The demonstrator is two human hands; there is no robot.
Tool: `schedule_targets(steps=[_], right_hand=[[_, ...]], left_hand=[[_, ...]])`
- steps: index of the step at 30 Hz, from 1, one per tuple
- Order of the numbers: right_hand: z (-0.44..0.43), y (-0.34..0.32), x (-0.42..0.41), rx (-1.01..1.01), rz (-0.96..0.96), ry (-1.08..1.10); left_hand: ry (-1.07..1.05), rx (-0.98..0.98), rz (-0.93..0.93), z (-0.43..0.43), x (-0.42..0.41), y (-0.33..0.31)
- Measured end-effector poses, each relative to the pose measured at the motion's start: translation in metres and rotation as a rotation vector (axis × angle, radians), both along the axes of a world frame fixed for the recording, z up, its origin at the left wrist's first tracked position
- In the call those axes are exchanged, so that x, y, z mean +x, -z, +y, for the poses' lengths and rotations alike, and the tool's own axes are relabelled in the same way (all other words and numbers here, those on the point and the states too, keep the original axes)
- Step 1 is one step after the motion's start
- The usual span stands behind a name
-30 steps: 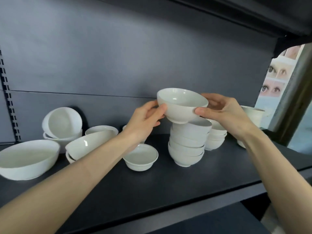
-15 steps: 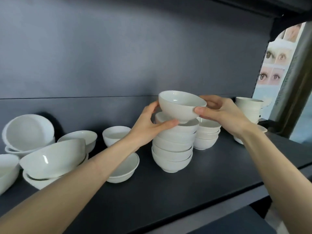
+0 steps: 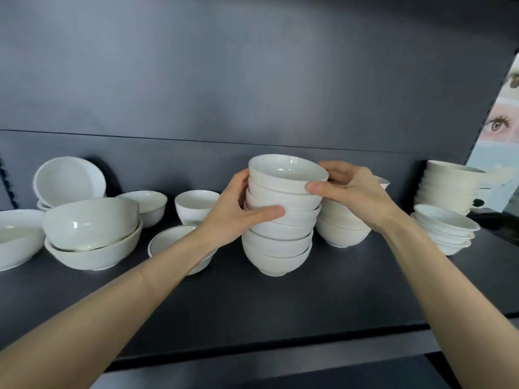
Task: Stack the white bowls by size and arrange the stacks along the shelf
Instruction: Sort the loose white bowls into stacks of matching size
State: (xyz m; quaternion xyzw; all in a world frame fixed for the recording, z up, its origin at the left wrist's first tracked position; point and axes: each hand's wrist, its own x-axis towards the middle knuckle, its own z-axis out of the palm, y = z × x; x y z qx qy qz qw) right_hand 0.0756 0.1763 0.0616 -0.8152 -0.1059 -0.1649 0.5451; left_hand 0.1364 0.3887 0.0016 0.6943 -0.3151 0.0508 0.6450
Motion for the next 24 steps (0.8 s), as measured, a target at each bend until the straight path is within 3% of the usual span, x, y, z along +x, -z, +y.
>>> schedule_targets(steps=[11, 24], right_hand=[[-0.0033, 0.0050, 0.0038, 0.004, -0.017, -0.012], [-0.0039, 0.0047, 0.0064, -0.080, 0.107, -0.061]], left_hand=[[0.014, 0.017, 0.098, 0.0029, -0.0056, 0.0015], [0.043, 0.090, 0.122, 0.0020, -0.0072, 0.0010]])
